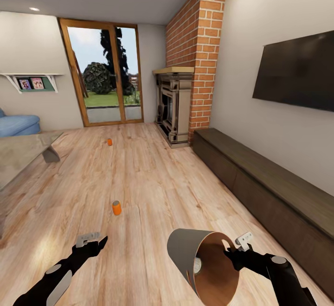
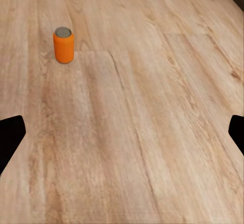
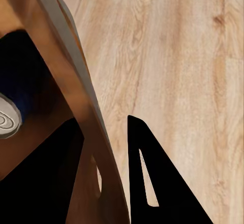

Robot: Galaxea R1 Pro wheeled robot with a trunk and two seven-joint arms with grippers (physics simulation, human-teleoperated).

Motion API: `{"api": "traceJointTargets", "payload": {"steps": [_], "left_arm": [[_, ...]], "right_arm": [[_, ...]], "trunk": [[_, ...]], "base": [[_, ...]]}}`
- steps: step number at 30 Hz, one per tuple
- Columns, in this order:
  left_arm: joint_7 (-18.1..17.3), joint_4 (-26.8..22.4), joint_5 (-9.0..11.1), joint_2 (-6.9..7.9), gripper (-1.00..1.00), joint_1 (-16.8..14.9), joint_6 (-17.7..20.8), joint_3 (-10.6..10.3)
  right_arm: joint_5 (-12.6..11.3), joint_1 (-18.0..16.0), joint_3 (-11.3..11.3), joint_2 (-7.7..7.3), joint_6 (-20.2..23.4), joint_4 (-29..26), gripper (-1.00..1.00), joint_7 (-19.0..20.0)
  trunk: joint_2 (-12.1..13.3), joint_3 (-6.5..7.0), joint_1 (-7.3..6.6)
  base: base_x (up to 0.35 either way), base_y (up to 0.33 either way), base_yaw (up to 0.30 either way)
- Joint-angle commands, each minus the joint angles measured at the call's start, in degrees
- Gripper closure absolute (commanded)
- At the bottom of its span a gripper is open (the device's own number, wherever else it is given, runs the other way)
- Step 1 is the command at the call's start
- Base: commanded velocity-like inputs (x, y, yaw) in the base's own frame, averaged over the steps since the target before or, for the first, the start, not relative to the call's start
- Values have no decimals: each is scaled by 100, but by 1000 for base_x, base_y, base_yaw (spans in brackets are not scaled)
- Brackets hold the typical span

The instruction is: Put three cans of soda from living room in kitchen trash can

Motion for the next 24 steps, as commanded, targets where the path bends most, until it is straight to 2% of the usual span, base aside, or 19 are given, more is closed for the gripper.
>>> {"api": "traceJointTargets", "payload": {"steps": [1,11,19,24], "left_arm": [[-3,0,0,0,-100,0,1,-1],[-13,0,-23,2,-100,0,11,-4],[-13,0,-26,3,-100,0,14,-4],[-18,0,-4,7,-100,0,14,-4]], "right_arm": [[-51,-3,-2,1,16,-4,100,33],[-86,-3,-47,-8,19,-4,100,25],[-126,-44,-69,-1,83,-4,100,-416],[-133,-238,-24,11,599,-6,100,-550]], "trunk": [[0,1,0],[0,1,0],[0,1,0],[0,1,0]], "base": [[273,0,48],[314,0,10],[324,0,1],[285,0,0]]}}
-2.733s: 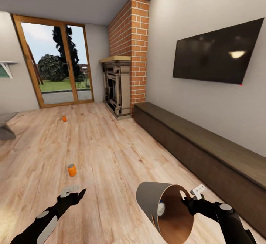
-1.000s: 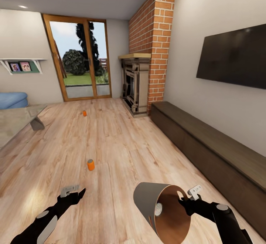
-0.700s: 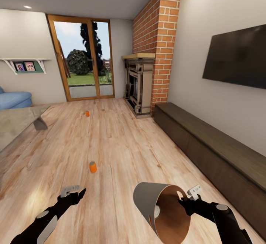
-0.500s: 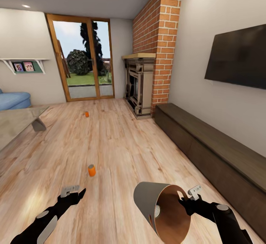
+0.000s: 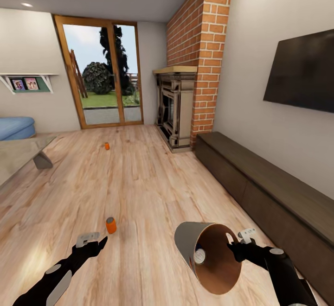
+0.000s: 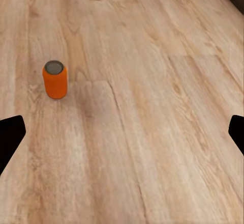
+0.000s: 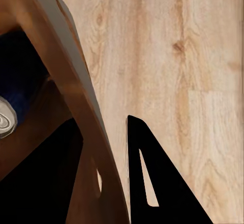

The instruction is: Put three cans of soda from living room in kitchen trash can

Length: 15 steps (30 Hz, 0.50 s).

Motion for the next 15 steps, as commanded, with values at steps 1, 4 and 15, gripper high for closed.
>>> {"api": "traceJointTargets", "payload": {"steps": [1,4,15], "left_arm": [[-1,1,-3,0,-100,0,-1,0],[-2,1,-1,1,-100,0,-1,0],[-4,-1,3,1,-100,0,-1,0]], "right_arm": [[-125,-64,9,5,124,-4,100,35],[-121,-260,27,36,343,-3,100,11],[-66,-453,116,263,481,-2,100,0]], "trunk": [[-1,1,0],[-1,1,0],[-1,1,0]], "base": [[242,0,0],[228,0,0],[217,0,3]]}}
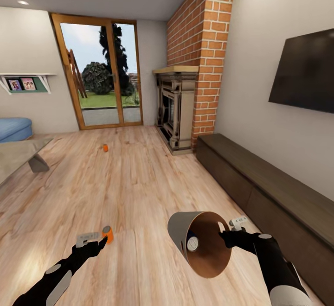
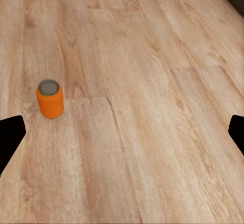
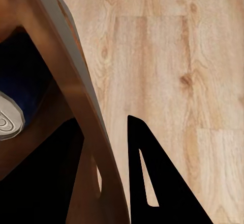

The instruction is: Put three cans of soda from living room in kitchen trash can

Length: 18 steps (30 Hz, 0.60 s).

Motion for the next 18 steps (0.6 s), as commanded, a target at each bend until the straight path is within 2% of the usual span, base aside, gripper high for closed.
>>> {"api": "traceJointTargets", "payload": {"steps": [1,18], "left_arm": [[0,1,1,0,-100,0,0,0],[7,2,-2,0,-100,0,0,0]], "right_arm": [[-62,-7,6,2,13,-1,100,36],[-51,-7,147,16,-32,5,100,48]], "trunk": [[0,1,0],[0,1,0]], "base": [[216,0,68],[217,0,156]]}}
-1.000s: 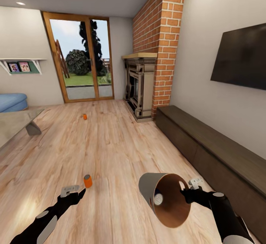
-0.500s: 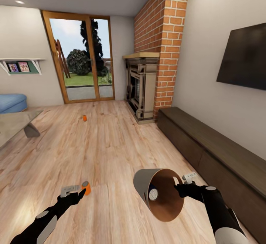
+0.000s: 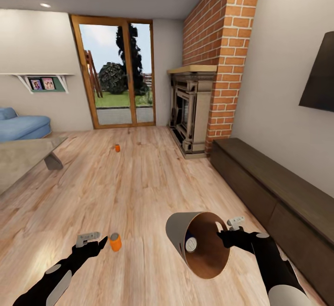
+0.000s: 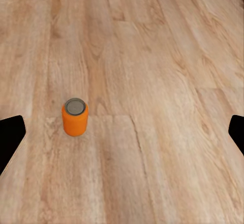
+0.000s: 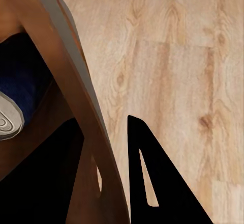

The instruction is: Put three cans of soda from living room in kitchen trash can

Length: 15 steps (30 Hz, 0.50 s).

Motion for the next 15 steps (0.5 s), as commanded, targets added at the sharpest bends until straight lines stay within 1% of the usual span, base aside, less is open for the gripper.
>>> {"api": "traceJointTargets", "payload": {"steps": [1,7,15], "left_arm": [[0,1,-3,0,-100,0,0,0],[0,1,-17,0,-100,0,0,0],[2,7,-15,0,-100,0,6,-1]], "right_arm": [[-74,-3,-2,2,18,-4,100,33],[-72,-1,9,6,18,14,100,27],[-63,3,-14,-9,16,22,100,27]], "trunk": [[0,1,0],[0,1,0],[0,1,0]], "base": [[248,0,181],[300,0,150],[322,0,31]]}}
